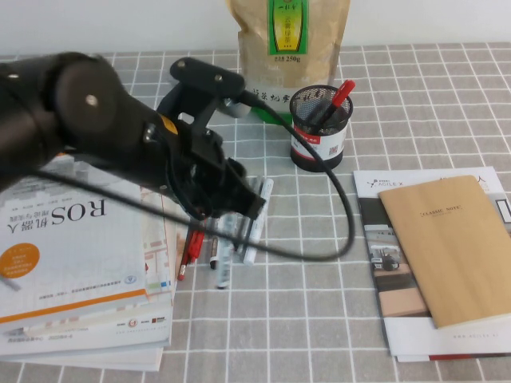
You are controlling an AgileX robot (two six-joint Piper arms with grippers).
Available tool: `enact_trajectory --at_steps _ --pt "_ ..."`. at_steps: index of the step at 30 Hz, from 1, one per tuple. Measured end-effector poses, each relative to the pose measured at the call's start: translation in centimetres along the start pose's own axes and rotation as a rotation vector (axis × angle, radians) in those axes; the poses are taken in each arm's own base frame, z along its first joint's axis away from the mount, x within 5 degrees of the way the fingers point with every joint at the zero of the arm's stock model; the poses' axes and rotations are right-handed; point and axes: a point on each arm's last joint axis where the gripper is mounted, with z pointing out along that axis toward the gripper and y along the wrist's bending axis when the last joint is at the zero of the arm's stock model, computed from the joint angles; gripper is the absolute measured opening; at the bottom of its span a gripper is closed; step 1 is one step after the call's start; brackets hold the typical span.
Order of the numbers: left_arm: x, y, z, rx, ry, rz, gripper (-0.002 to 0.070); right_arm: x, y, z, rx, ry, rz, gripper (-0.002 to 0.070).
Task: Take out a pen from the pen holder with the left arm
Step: 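Take a marker out of the pen holder and lay it on the table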
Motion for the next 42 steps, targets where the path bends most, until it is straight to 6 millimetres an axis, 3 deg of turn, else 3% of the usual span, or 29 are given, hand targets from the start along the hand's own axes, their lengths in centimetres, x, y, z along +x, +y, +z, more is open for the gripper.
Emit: enact_trajectory --at_steps 9,17,27,30,34,38,42 --pt "0.9 6.4 5.5 -0.286 0.047 -0.319 0.0099 0.0 0.0 0.0 0.0 0.0 0.0 -0.0013" --pt "1.1 9.2 9.0 -0.345 -0.048 -0.482 0.0099 0.0 0.0 0.0 0.0 0.0 0.0 -0.0013" --pt "1.2 10.4 11.5 -0.351 -0.122 -0.508 0.0105 0.0 0.0 0.0 0.0 0.0 0.0 -0.0013" --pt "1.2 10.6 12.2 -0.355 -0.132 -0.488 0.0152 0.0 0.0 0.0 0.0 0.0 0.0 -0.0013" --pt "1.4 10.8 12.6 -0.365 -0.127 -0.458 0.0278 0.0 0.0 0.0 0.0 0.0 0.0 -0.0013" --pt "1.3 11.0 12.4 -0.396 -0.132 -0.436 0.0337 0.0 0.0 0.0 0.0 0.0 0.0 -0.0013" --pt "0.5 10.1 10.4 -0.412 -0.198 -0.355 0.0349 0.0 0.0 0.0 0.0 0.0 0.0 -0.0013"
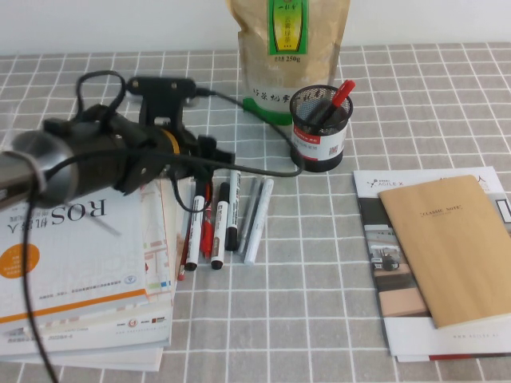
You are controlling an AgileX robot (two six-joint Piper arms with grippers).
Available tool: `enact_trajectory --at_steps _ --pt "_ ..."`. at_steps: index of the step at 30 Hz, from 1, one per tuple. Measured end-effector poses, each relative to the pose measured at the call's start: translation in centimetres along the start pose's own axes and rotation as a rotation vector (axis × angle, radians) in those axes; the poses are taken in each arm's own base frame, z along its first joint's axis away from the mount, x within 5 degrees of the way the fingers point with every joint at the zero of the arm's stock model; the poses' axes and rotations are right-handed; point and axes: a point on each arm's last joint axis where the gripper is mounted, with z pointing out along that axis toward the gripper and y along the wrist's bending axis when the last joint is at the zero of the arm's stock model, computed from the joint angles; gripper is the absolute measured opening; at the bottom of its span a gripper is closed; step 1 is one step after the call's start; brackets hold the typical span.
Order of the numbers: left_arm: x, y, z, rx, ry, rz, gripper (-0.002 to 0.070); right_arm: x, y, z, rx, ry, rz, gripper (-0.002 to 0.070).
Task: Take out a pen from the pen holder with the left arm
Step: 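Take a marker out of the pen holder and lay it on the table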
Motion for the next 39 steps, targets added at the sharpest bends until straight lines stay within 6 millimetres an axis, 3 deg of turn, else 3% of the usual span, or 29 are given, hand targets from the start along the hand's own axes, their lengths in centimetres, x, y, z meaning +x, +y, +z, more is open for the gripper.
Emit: enact_trajectory --at_steps 5,8,10,12,20,28,39 --pt "-0.7 -2.0 -5.3 0.128 -0.214 0.076 0.0302 0.0 0.0 0.0 0.0 0.0 0.0 -0.0013" --pt "0.4 -2.9 -8.4 0.196 -0.35 0.215 0.0179 0.0 0.0 0.0 0.0 0.0 0.0 -0.0013" --pt "1.9 -3.2 -10.3 0.21 -0.423 0.33 0.0082 0.0 0.0 0.0 0.0 0.0 0.0 -0.0013" --pt "3.5 -3.2 -11.7 0.211 -0.469 0.398 0.0036 0.0 0.0 0.0 0.0 0.0 0.0 -0.0013" --pt "9.2 -1.1 -16.4 0.195 -0.5 0.432 0.0 0.0 0.0 0.0 0.0 0.0 0.0 -0.0012" --pt "11.6 0.0 -18.9 0.177 -0.355 0.453 -0.0001 0.0 0.0 0.0 0.0 0.0 0.0 -0.0013" --pt "13.3 0.2 -17.3 0.164 -0.138 0.507 -0.0002 0.0 0.0 0.0 0.0 0.0 0.0 -0.0013"
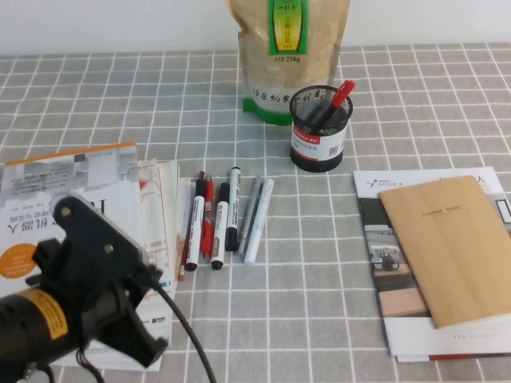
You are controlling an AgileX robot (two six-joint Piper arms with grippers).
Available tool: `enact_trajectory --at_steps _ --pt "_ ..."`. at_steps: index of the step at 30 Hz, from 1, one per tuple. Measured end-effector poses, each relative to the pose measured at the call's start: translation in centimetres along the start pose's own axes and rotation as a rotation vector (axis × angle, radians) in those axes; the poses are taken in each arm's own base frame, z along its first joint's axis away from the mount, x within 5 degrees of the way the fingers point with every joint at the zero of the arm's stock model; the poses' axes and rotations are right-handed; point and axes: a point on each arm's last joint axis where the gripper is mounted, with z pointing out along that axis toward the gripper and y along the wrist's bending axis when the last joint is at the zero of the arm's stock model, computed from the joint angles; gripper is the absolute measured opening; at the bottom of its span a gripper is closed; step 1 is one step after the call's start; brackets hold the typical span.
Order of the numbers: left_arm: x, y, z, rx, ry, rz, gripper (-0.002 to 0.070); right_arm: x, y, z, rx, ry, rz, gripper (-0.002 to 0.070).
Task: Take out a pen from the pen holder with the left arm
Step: 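Take a marker out of the pen holder and lay it on the table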
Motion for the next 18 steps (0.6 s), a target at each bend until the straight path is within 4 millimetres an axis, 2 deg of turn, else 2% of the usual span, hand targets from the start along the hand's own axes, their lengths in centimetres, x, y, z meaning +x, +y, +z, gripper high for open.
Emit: enact_trajectory --at_steps 3,6,11,15,18 --pt "0.8 -0.2 -0.2 0.021 0.091 0.003 -0.0002 0.0 0.0 0.0 0.0 0.0 0.0 -0.0013" --pt "1.4 -0.4 -1.4 0.034 0.145 -0.006 -0.0002 0.0 0.0 0.0 0.0 0.0 0.0 -0.0013" --pt "2.6 -0.2 -4.7 0.018 0.215 0.005 -0.0002 0.0 0.0 0.0 0.0 0.0 0.0 -0.0013" --pt "3.9 0.9 -7.6 -0.079 0.235 -0.037 -0.0002 0.0 0.0 0.0 0.0 0.0 0.0 -0.0013" --pt "4.6 1.5 -10.1 -0.188 0.179 -0.084 -0.0002 0.0 0.0 0.0 0.0 0.0 0.0 -0.0013"
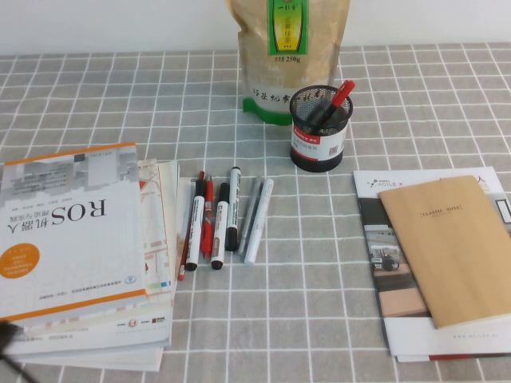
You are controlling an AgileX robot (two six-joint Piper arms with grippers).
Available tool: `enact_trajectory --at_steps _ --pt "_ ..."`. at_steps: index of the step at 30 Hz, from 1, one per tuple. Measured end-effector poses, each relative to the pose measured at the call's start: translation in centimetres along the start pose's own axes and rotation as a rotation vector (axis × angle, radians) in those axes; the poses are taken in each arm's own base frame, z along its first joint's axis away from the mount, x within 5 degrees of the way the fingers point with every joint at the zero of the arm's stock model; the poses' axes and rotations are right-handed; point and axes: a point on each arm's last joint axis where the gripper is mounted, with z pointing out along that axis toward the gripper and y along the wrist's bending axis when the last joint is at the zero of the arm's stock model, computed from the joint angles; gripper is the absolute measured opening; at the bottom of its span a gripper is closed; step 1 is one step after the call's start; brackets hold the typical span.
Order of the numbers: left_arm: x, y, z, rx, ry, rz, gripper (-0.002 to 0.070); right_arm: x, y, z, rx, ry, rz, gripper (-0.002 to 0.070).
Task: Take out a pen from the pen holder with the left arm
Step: 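Take a marker out of the pen holder and lay it on the table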
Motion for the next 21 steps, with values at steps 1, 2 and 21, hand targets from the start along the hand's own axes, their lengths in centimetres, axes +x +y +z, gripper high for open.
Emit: enact_trajectory --at_steps 1,2,21 --pt "0.3 0.2 -0.6 -0.029 -0.021 -0.019 -0.0002 0.0 0.0 0.0 0.0 0.0 0.0 -0.0013" --pt "0.6 0.5 -1.3 -0.064 -0.047 -0.039 -0.0002 0.0 0.0 0.0 0.0 0.0 0.0 -0.0013" --pt "4.3 1.6 -6.9 -0.438 -0.244 -0.097 -0.0002 0.0 0.0 0.0 0.0 0.0 0.0 -0.0013"
